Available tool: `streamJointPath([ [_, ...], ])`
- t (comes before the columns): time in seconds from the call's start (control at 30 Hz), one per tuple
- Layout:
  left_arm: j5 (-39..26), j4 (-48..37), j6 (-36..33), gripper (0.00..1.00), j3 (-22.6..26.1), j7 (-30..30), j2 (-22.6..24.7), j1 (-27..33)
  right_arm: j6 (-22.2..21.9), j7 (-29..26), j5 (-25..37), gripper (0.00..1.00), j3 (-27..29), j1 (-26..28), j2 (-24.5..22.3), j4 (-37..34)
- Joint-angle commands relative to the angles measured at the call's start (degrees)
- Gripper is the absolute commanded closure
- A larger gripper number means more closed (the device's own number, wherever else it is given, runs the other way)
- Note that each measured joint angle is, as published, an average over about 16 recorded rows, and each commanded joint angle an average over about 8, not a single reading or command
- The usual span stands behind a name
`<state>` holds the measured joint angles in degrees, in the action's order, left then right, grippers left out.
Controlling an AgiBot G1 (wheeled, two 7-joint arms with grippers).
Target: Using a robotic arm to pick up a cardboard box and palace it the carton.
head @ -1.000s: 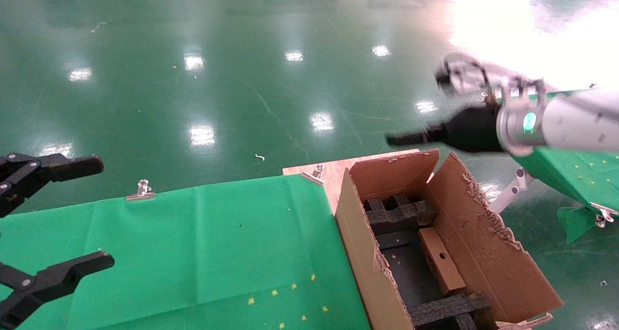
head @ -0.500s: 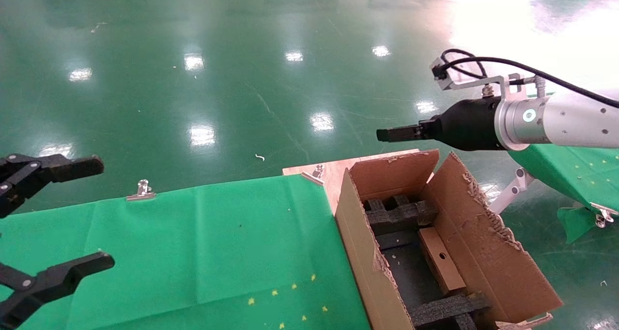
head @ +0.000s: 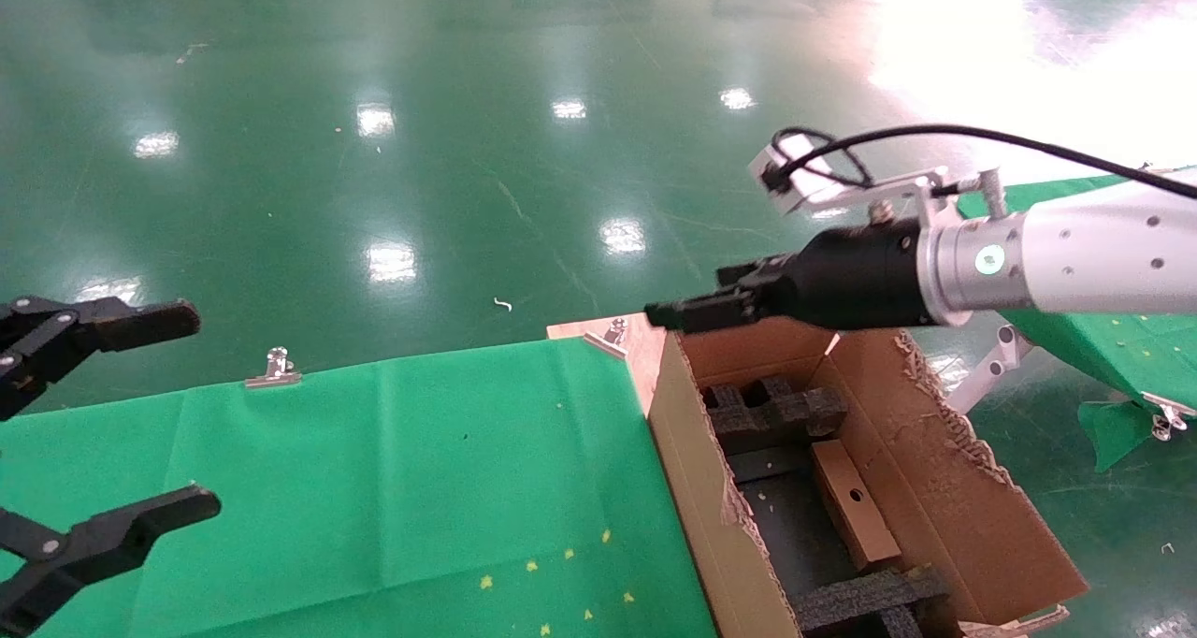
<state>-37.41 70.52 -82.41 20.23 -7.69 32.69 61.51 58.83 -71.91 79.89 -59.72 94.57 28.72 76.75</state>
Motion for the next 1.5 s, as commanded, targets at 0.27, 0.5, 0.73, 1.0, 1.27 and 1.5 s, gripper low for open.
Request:
streamJointPath([
  [0.27, 0.0, 0.0, 0.0, 0.0, 0.0, 0.0, 0.0, 0.0, 5.5, 12.51, -7.78, 0.0, 8.94, -6.75, 1.29, -0.65],
  [0.5, 0.0, 0.0, 0.0, 0.0, 0.0, 0.0, 0.0, 0.0, 9.75, 22.19, -13.8, 0.0, 15.86, -11.97, 2.28, -1.15],
  [0.73, 0.0, 0.0, 0.0, 0.0, 0.0, 0.0, 0.0, 0.0, 14.02, 31.93, -19.85, 0.0, 22.81, -17.23, 3.29, -1.66],
  [1.0, 0.0, 0.0, 0.0, 0.0, 0.0, 0.0, 0.0, 0.0, 18.89, 43.01, -26.74, 0.0, 30.73, -23.21, 4.43, -2.23],
  [1.27, 0.0, 0.0, 0.0, 0.0, 0.0, 0.0, 0.0, 0.0, 23.78, 54.15, -33.67, 0.0, 38.69, -29.22, 5.57, -2.81],
  [1.5, 0.01, -0.01, 0.01, 0.0, 0.0, 0.0, 0.0, -0.01, 27.24, 61.81, -38.62, 0.0, 44.38, -33.5, 6.38, -3.23],
])
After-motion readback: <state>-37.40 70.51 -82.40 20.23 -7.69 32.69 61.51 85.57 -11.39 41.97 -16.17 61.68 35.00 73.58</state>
